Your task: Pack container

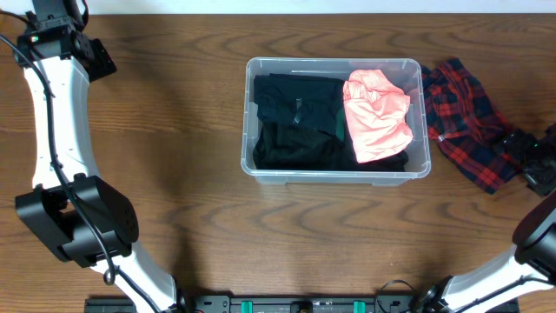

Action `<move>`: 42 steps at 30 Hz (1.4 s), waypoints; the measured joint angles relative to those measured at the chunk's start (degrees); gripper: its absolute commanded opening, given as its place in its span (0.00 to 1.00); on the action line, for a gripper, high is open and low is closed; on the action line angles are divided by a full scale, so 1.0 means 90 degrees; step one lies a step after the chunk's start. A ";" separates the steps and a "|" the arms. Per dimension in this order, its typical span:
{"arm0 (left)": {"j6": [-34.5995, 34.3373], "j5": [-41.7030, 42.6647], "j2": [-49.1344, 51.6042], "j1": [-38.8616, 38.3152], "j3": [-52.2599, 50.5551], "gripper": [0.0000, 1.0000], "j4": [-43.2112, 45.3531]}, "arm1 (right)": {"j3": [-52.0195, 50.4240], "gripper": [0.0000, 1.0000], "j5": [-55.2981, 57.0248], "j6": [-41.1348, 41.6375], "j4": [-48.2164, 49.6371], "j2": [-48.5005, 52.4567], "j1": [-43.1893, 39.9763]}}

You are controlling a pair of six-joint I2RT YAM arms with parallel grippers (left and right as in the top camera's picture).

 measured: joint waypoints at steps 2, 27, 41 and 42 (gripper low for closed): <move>0.0002 -0.0002 0.0000 0.0000 0.0000 0.98 -0.0002 | 0.0000 0.99 -0.0046 -0.0005 0.0112 0.0175 0.0000; 0.0000 0.0000 0.0000 0.0000 0.0000 0.98 -0.0002 | 0.0214 0.64 -0.0716 -0.0134 0.0330 0.0629 -0.0058; 0.0000 0.0000 0.0000 0.0000 0.0000 0.98 -0.0002 | 0.0221 0.42 -0.1078 -0.0194 0.0386 0.0670 -0.0058; 0.0002 -0.0002 0.0000 0.0000 0.0000 0.98 -0.0002 | 0.0221 0.40 -0.1120 -0.0199 0.0391 0.0673 -0.0058</move>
